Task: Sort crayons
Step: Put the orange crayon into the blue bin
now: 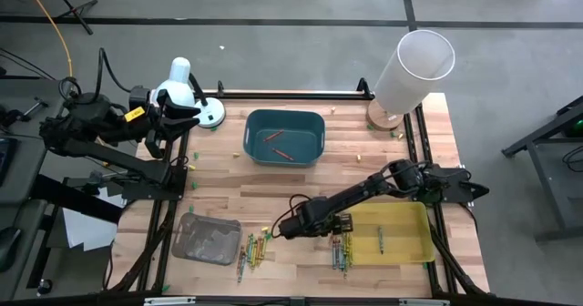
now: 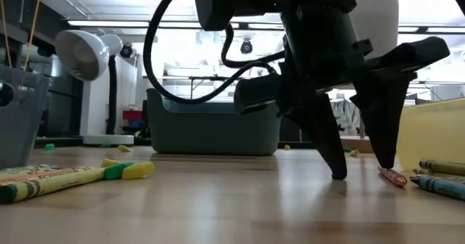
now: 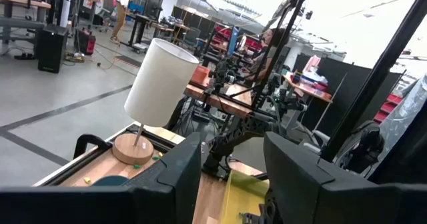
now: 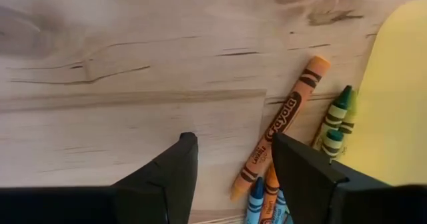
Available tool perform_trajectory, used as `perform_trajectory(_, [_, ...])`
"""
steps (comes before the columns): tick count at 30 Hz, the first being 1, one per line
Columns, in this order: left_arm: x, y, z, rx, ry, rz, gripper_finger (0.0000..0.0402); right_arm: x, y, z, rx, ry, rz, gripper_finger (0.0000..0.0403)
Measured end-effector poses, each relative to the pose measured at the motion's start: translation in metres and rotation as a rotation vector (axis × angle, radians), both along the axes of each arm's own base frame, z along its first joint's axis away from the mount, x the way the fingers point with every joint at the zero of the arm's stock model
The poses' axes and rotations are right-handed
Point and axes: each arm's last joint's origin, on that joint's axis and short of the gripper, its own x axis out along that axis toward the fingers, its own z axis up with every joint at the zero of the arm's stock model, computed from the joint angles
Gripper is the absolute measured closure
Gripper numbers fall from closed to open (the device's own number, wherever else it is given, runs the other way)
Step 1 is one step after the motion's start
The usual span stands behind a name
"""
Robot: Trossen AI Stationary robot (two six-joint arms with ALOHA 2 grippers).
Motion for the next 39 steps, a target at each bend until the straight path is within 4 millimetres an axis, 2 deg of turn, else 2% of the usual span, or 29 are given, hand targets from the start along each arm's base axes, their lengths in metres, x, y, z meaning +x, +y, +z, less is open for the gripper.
perform_trajectory(4, [0.0, 0.0, 0.0, 0.0, 0.0, 0.0, 0.0249, -0.004, 0.003, 0.017, -0.08, -0.049, -0.053, 0.0227])
perform_trajectory(7, [0.0, 0.0, 0.0, 0.0, 0.0, 0.0, 0.0249, -0.012, 0.004, 0.027, -0.097, -0.015, -0.07, 0.0229])
perform_trajectory(17, [0.0, 0.0, 0.0, 0.0, 0.0, -0.011, 0.0249, -0.014, 0.006, 0.003, -0.07, -0.032, -0.136, 0.0229])
perform_trajectory(26, [0.0, 0.0, 0.0, 0.0, 0.0, -0.012, 0.0249, -0.018, 0.009, 0.005, -0.088, -0.027, -0.172, 0.0229])
perform_trajectory(36, [0.0, 0.0, 0.0, 0.0, 0.0, -0.012, 0.0249, -0.019, 0.007, -0.011, -0.044, -0.071, -0.177, 0.0231])
perform_trajectory(39, [0.0, 0.0, 0.0, 0.0, -0.001, -0.012, 0.0249, -0.019, 0.007, -0.011, -0.039, -0.073, -0.154, 0.0247])
